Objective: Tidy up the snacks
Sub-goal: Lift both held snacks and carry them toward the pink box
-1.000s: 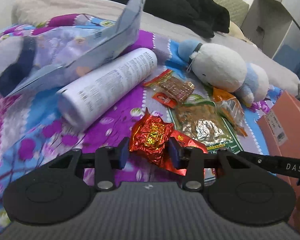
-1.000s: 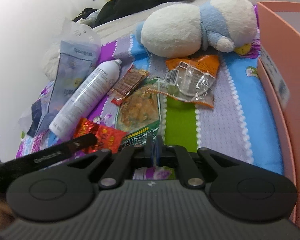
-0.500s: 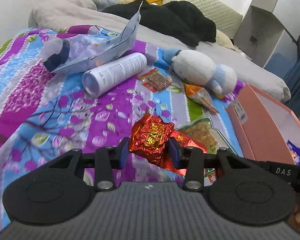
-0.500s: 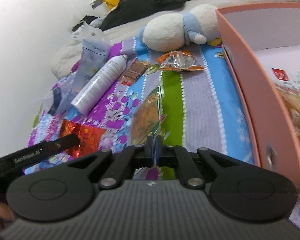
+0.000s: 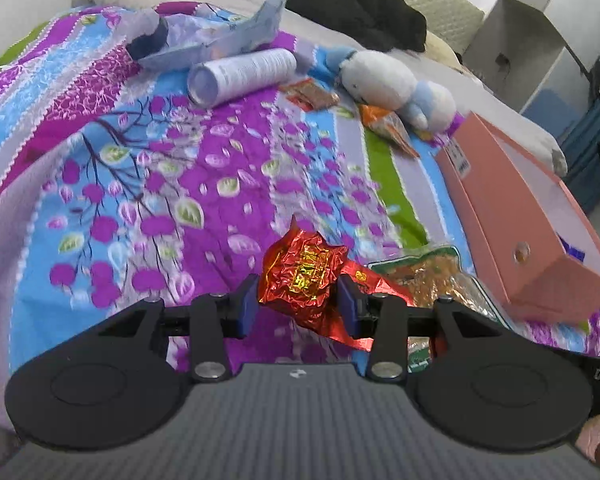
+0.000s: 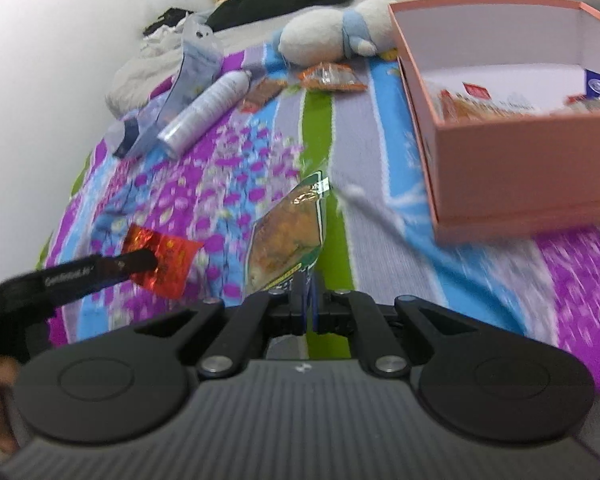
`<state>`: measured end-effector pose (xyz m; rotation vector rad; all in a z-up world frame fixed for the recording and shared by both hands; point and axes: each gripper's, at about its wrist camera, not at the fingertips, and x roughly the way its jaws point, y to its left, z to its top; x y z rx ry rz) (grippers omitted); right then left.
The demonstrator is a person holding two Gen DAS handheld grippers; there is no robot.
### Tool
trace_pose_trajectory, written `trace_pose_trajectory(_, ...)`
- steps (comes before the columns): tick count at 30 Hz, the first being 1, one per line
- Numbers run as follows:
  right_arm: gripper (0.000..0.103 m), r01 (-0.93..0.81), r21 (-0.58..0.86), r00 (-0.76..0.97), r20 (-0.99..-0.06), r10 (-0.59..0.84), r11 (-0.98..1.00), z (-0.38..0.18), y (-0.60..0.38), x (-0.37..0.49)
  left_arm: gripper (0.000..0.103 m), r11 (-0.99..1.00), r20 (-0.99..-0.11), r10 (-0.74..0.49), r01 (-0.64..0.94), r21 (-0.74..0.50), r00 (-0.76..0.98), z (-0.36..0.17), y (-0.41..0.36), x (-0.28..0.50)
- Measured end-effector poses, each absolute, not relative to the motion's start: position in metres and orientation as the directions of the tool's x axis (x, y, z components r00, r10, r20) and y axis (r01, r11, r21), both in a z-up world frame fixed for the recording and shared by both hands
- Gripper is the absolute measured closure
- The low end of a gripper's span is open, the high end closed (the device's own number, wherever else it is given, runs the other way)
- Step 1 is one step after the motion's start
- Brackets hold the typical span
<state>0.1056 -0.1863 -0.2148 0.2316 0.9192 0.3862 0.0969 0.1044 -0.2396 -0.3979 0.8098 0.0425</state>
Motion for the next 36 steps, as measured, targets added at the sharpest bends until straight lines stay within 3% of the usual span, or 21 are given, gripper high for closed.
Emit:
trace_pose_trajectory(14, 0.091, -0.233, 0.257, 0.478, -0.810, 0.341, 0.938, -0.228, -0.199, 0.094, 0.056, 0.934, -0.733, -0.128, -0.168, -0.317, 0.669, -0.254, 0.083, 0.088)
trace_pose_trajectory(16, 0.075, -0.253, 0.244, 0.463, -0.819, 0.339, 0.936, -0.232, -0.196, 0.098, 0.056, 0.933, -0.736, -0.126, -0.173, -0.316, 0.665, -0.257, 0.083, 0.088)
trace_pose_trajectory(18, 0.029, -0.254, 0.251, 0.465, -0.816, 0.345, 0.934, -0.235, -0.196, 0.101, 0.056, 0.931, -0.739, -0.123, -0.181, -0.317, 0.662, -0.260, 0.084, 0.088)
trace_pose_trajectory(19, 0.024, -0.251, 0.250, 0.469, -0.814, 0.344, 0.935, -0.235, -0.196, 0.102, 0.056, 0.930, -0.741, -0.122, -0.185, -0.317, 0.660, -0.262, 0.084, 0.088)
trace_pose_trajectory(36, 0.018, -0.427, 0.143, 0.472, -0.807, 0.355, 0.893, -0.251, -0.136, 0.139, 0.056, 0.927, -0.754, -0.099, -0.215, -0.306, 0.649, -0.270, 0.090, 0.084)
